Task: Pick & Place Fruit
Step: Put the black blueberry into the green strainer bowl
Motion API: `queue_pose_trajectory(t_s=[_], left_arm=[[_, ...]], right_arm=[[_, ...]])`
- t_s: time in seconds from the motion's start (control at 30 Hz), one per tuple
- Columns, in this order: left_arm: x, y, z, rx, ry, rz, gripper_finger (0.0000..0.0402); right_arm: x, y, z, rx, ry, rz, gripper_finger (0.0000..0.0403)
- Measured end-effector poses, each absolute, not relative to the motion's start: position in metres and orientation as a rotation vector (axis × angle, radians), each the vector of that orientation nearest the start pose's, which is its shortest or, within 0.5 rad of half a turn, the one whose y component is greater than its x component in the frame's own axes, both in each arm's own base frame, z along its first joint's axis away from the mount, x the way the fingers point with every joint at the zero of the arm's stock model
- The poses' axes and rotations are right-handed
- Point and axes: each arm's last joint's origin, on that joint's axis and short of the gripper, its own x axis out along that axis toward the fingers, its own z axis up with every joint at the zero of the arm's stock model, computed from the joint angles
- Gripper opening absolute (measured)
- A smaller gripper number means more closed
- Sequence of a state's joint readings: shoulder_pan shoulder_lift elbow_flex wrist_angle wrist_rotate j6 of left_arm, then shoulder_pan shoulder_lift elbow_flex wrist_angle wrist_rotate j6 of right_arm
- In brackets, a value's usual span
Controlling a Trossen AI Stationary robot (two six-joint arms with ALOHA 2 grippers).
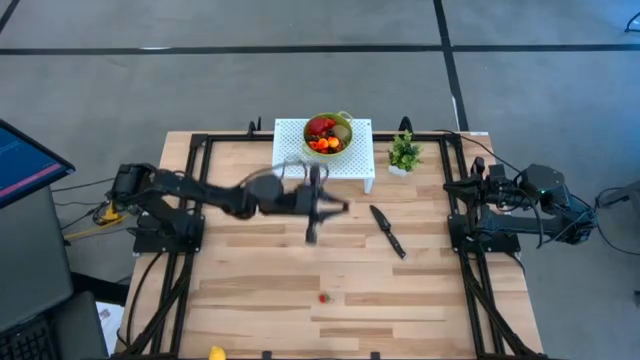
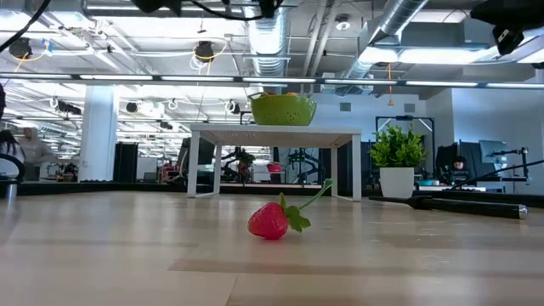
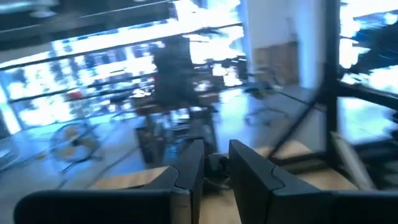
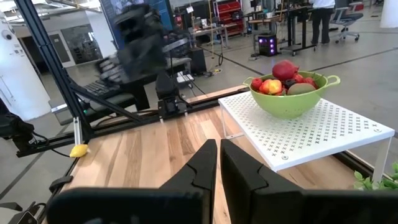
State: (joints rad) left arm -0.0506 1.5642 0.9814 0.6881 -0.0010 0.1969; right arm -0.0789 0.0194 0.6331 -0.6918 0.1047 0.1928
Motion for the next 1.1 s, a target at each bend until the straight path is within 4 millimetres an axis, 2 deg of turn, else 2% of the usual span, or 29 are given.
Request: queue_pose_trajectory(t_s=[0.2, 0.37, 0.53, 0.8, 1.1], left_arm=[[0.357, 0.04, 0.317, 0.181, -0.113, 0.122, 0.0062], [0.351, 0.081, 0.321, 0.187, -0.098, 0.238, 0.0062], [0.343, 0.114, 0.312, 0.18, -0.014, 0.325, 0.0063], [0.334, 0.15, 0.296, 0.159, 0.097, 0.416, 0.0063], [0.344, 0.161, 0.265, 0.134, 0.212, 0.422, 0.0063]], right_arm=[[0.018, -0.004, 0.291, 0.191, 0.061, -0.19, 0.0017], [0.018, -0.004, 0.291, 0.191, 0.06, -0.191, 0.0017], [0.018, -0.004, 0.291, 0.191, 0.061, -0.19, 0.0017], [0.018, -0.004, 0.291, 0.191, 0.06, -0.191, 0.0017], [0.018, -0.004, 0.291, 0.191, 0.06, -0.191, 0.0017]])
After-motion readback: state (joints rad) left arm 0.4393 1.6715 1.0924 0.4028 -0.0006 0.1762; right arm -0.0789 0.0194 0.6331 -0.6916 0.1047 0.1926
